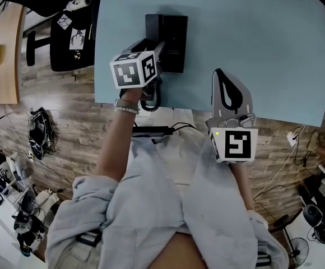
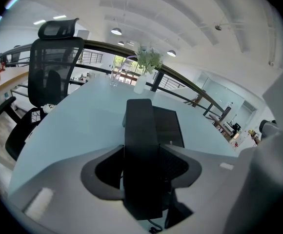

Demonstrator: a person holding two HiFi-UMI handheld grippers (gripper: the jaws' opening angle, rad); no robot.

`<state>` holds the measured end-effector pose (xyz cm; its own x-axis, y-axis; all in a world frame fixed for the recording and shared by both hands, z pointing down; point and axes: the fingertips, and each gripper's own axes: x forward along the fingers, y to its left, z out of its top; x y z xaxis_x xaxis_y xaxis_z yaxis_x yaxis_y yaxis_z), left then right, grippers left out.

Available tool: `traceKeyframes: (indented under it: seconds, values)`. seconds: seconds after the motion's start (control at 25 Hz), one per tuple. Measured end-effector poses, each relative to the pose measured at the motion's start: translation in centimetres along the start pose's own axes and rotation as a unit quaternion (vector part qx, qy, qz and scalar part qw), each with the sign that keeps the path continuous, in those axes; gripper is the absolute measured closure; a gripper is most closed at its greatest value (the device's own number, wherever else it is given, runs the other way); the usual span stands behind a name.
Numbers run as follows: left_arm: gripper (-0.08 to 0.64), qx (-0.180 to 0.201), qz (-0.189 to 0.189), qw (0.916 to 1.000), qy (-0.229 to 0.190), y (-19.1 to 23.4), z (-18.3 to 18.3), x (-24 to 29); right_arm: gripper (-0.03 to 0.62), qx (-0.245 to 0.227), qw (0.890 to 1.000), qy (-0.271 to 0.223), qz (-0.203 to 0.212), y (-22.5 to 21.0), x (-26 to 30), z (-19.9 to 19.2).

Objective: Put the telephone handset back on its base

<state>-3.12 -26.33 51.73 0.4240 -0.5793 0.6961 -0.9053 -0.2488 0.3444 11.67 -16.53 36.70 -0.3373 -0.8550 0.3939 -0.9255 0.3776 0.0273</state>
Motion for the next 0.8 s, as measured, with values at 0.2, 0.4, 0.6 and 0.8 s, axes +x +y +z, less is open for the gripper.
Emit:
traceKeyframes:
  seconds: [0.2,0.4,0.6,0.8]
  values:
    - [0.335,0.002,-0.006,1.0,0.004,-0.27,-0.14,-0.23,0.586,-0.001,1.0,-0.001,0.003,0.18,-0.16,0.12]
    - [0.336,0.004,-0.015,0.9999,0.006,-0.08,-0.21,-0.06,0.586,-0.002,1.0,0.0,0.004,0.63,0.22,0.12]
    - [0.336,0.008,-0.022,0.9997,0.005,-0.3,-0.09,-0.07,0.586,-0.002,1.0,0.001,0.002,0.76,0.07,0.1]
    - [0.336,0.016,-0.028,0.9995,0.005,-0.66,-0.26,-0.42,0.586,-0.005,1.0,-0.002,0.003,0.86,-0.03,0.23]
